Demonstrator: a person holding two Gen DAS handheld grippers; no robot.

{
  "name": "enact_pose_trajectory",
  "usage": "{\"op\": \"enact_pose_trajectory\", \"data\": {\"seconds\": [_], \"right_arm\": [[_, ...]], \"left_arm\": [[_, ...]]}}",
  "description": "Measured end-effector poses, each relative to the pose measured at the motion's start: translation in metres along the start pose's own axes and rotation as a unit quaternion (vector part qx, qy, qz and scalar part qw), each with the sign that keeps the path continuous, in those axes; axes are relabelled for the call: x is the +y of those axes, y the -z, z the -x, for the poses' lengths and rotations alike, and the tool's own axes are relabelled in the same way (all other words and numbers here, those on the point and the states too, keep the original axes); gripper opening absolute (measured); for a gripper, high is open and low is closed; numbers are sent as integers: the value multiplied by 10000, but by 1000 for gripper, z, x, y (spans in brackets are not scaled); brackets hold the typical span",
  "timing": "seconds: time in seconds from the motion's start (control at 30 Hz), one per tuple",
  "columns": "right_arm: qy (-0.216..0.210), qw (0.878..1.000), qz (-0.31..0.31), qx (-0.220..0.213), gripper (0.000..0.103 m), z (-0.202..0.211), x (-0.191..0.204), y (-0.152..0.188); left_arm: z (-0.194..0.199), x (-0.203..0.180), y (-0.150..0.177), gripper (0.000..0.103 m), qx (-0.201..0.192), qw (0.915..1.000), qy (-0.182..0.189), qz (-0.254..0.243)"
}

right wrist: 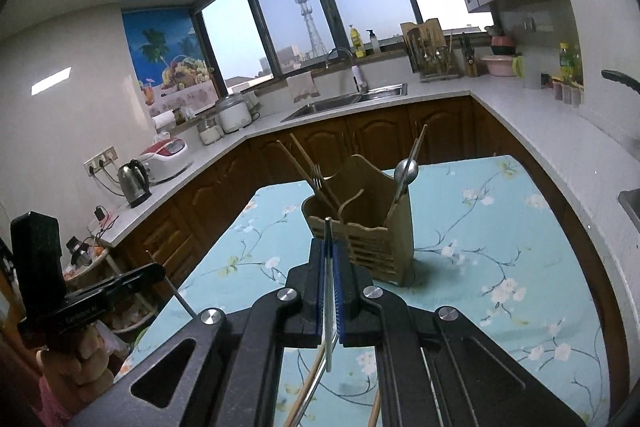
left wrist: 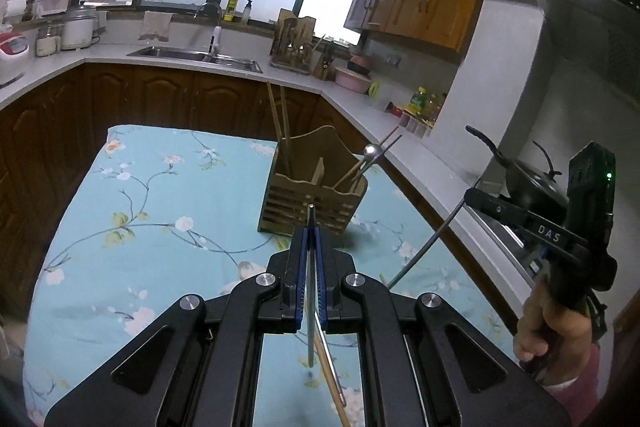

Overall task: Organize utensils
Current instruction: 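Carry both held chopsticks up over the wooden holder, then lower both chopsticks into the wooden holder and open both tools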

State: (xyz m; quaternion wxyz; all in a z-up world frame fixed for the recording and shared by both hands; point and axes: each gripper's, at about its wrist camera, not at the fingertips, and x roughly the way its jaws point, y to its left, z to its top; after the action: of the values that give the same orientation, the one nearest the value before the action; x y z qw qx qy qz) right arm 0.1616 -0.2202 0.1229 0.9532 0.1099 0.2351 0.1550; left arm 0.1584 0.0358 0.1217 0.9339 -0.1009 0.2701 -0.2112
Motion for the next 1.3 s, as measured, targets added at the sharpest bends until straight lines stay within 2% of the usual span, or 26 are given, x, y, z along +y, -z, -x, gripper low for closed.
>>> {"op": "enact_pose_trajectory", "data": {"seconds": [0.23, 0.47, 0.83, 1.0, 1.1, 1.3], "right_arm": [[-9, 10000, -47, -3, 4, -8, -4, -4], [59, 9999, -38, -154, 4, -13, -9, -18], [194, 9966, -24, -795, 4, -17, -18, -73], [291, 9942, -24, -1036, 4, -23, -21, -97], [355, 9926, -59, -1162, 4, -27, -27, -107], [435, 9909, -177, -1259, 4, -44, -37, -113]], "left_arm": [[-7, 5, -9, 3, -42, 10000, -53, 17], [-16, 6, -34, 3, -252, 9996, -98, -22], [-25, 0, -98, 3, -883, 9955, -254, -215], [-31, 1, -128, 3, -1334, 9907, -214, -163], [-42, 2, -140, 3, -1559, 9873, -271, -162], [-83, 6, -146, 3, -1620, 9860, -360, -169]]}}
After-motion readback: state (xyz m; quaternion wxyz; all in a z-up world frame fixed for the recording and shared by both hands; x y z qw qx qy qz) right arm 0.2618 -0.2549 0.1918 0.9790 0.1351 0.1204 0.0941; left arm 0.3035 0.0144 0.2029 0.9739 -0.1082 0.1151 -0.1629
